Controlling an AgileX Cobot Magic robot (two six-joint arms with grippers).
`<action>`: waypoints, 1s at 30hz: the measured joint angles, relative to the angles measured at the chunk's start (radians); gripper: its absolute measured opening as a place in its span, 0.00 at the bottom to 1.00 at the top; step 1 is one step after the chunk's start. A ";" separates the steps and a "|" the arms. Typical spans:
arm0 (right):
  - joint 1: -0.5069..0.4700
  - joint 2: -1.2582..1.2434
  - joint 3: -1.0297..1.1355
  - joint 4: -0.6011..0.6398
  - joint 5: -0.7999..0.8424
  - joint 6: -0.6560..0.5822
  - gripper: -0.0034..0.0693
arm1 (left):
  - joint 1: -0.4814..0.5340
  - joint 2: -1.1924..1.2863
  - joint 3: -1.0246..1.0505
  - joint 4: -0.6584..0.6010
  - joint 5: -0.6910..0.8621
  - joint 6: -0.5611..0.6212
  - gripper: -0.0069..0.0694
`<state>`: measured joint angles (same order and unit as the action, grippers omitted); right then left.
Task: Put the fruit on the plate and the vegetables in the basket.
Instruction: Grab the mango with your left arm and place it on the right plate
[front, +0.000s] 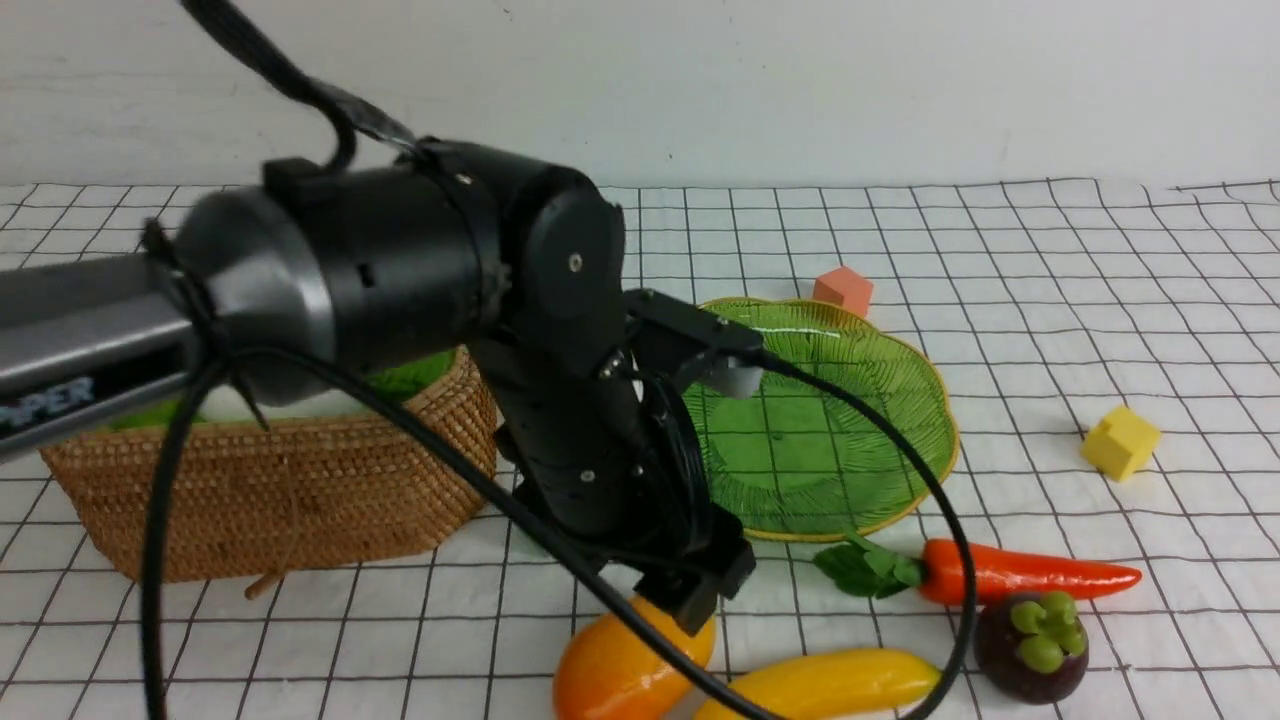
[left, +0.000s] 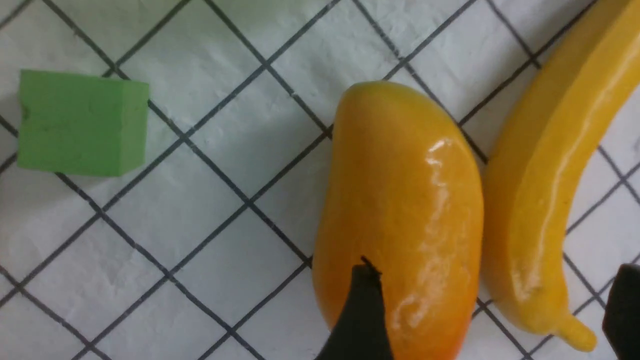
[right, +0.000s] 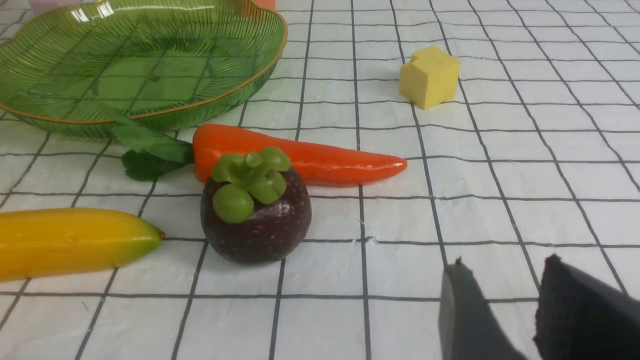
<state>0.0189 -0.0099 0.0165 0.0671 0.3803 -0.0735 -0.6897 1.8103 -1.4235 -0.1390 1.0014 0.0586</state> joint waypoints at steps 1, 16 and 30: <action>0.000 0.000 0.000 0.000 0.000 0.000 0.38 | 0.000 0.004 0.000 0.000 -0.001 0.000 0.87; 0.000 0.000 0.000 0.000 0.000 0.000 0.38 | 0.001 0.171 -0.006 0.019 -0.045 0.021 0.83; 0.000 0.000 0.000 0.000 0.000 0.000 0.38 | 0.001 0.137 -0.254 0.069 -0.106 0.013 0.83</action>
<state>0.0189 -0.0099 0.0165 0.0671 0.3803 -0.0735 -0.6888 1.9471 -1.6773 -0.0696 0.8949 0.0716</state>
